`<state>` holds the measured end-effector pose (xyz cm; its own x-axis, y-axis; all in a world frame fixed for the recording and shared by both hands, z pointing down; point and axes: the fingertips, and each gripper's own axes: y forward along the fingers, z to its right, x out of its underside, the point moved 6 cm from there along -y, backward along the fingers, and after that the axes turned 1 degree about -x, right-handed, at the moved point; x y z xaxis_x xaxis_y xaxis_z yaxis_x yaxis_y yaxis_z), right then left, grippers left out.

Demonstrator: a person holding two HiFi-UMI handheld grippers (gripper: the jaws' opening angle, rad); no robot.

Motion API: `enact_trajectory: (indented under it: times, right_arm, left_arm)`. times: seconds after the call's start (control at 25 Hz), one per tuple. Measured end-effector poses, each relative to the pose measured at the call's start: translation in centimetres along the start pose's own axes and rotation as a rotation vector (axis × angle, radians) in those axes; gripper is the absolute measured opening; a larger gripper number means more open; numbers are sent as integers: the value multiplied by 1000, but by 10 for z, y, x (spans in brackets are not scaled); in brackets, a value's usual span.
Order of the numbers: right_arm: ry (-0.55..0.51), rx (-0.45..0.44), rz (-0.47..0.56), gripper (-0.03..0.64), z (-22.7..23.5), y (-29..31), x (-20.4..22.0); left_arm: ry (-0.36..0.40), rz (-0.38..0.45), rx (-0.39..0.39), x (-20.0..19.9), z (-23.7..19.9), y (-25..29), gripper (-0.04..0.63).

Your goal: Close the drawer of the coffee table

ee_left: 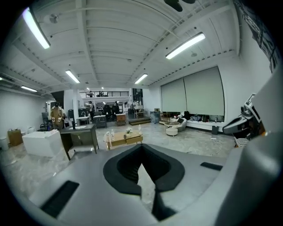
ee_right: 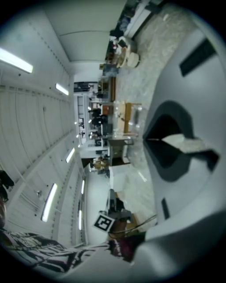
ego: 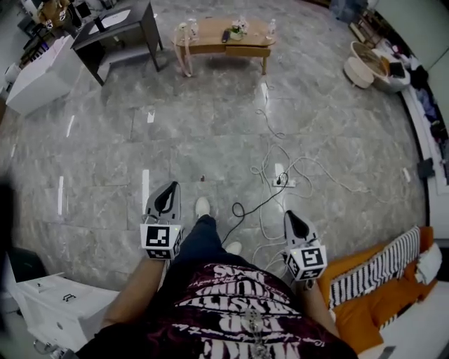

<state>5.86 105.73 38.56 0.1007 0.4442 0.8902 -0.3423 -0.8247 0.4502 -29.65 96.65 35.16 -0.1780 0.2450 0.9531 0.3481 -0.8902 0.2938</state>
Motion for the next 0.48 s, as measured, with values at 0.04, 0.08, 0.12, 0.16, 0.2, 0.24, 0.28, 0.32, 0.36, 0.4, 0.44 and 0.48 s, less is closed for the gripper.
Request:
enact_trajectory:
  times: [0.04,0.08,0.12,0.16,0.2,0.24,0.28,0.32,0.36,0.4,0.44,0.48]
  right_arm:
    - [17,-5,-10,34,2,6,-1]
    - [33,-12,-19,34,2,14,-3]
    - [42,-20,-26,34,1,23,-5]
    - [44,-29,-31,34,-2,35,-8]
    - [42,-37,-35,34,-7,47,-11]
    - [42,-45,-36,34,-13,60,-16]
    - [46,-53,-33,34,-20,72,-21]
    - [46,-66,-29,34,-27,84,-27]
    - [35,-84,-27,34,-36,95,-34]
    - [7,-102,-29,34,-45,105,-42]
    - [-28,-117,-35,34,-53,114,-49]
    - [-60,-127,-39,34,-60,121,-56]
  left_arm:
    - [-6,4,0,-1,-5,7,23]
    - [-12,9,1,-3,-10,12,23]
    - [-18,11,3,-5,-17,16,23]
    - [-21,8,8,-6,-26,19,23]
    - [-21,0,13,-4,-37,22,23]
    - [-19,-13,15,1,-50,24,23]
    - [-18,-23,16,7,-62,26,23]
    - [-21,-28,18,12,-74,29,23]
    - [-25,-26,20,15,-84,34,23]
    - [-30,-20,23,17,-93,40,23]
    - [-38,-13,28,17,-101,46,23]
    - [-47,-5,34,15,-106,52,23]
